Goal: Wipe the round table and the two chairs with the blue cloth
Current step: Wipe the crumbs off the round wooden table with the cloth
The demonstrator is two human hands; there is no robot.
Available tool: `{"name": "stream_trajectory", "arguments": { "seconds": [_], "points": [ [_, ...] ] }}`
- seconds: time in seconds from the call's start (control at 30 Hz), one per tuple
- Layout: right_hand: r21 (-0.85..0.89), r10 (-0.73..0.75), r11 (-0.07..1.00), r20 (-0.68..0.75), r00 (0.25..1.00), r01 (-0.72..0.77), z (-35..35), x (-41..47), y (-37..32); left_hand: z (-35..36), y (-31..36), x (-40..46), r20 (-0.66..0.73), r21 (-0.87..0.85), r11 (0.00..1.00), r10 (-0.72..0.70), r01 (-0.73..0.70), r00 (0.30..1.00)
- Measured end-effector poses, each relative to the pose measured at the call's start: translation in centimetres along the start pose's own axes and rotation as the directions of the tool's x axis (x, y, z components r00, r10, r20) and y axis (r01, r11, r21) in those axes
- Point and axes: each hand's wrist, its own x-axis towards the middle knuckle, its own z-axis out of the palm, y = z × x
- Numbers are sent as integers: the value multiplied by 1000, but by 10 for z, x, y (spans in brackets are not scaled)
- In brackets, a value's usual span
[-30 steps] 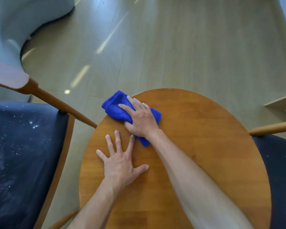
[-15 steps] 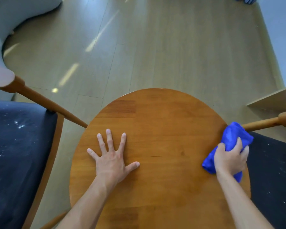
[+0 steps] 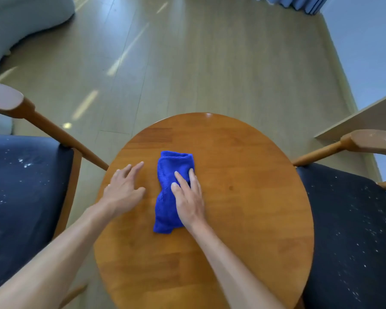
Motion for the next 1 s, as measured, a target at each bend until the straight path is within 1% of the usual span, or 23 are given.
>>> {"name": "stream_trajectory", "arguments": {
  "seconds": [0.03,0.07,0.1,0.13,0.17,0.2,0.23,0.27,0.3,0.33,0.4,0.43,0.47,0.57,0.67,0.7,0.73,0.8,0.87,0.93,1.0],
  "points": [
    [67,-30,997,68,997,26,-13,-5,3,-1,2,-2,-85,-45,999,-22,19,996],
    [108,-68,993,102,992,57,-26,-9,8,1,10,-6,-165,-53,999,-16,8,986],
    [89,-101,992,79,992,94,-37,-12,15,8,22,-10,-214,-34,999,27,-35,976],
    [-12,-131,991,3,991,131,-47,-14,25,18,36,-13,-229,9,995,96,-97,969],
    [-173,-156,975,-84,984,140,-54,-15,38,31,52,-16,-216,73,986,165,-152,962],
    [-334,-160,937,-154,975,101,-62,-17,52,45,66,-16,-185,143,972,211,-186,960],
    [-458,-147,888,-188,971,45,-67,-19,66,58,77,-16,-162,204,960,226,-191,961],
    [-551,-144,834,-184,972,20,-69,-22,80,68,83,-17,-164,242,955,214,-171,963],
    [-618,-160,786,-163,974,26,-69,-24,92,75,85,-19,-196,248,955,212,-161,957],
    [-660,-189,750,-152,970,42,-67,-26,102,80,84,-23,-241,237,954,239,-182,941],
    [-694,-236,719,-182,955,45,-63,-25,107,91,79,-37,-328,215,935,341,-282,881],
    [-695,-243,719,-207,948,32,-61,-24,107,101,76,-48,-356,210,920,387,-330,851],
    [-695,-248,718,-228,942,21,-60,-23,106,112,75,-62,-353,207,906,422,-370,835],
    [-712,-271,701,-230,935,28,-59,-24,107,133,74,-98,-244,203,870,490,-450,837],
    [-717,-261,697,-228,938,19,-60,-23,108,115,55,-88,-187,259,803,586,-536,788],
    [-720,-258,694,-225,940,18,-60,-22,108,101,45,-78,-196,284,800,587,-528,785],
    [-718,-257,696,-226,940,18,-59,-22,109,86,33,-65,-237,305,818,560,-487,794],
    [-711,-256,703,-228,940,19,-59,-22,109,53,7,-41,-343,312,890,433,-333,833],
    [-713,-261,701,-227,938,22,-59,-22,109,27,-17,-26,-406,277,939,306,-203,861],
    [-711,-265,703,-232,936,23,-59,-22,109,24,-27,-28,-429,261,951,269,-167,862],
    [-710,-269,704,-239,933,21,-59,-22,109,38,-23,-46,-450,249,956,257,-156,855]
  ]
}}
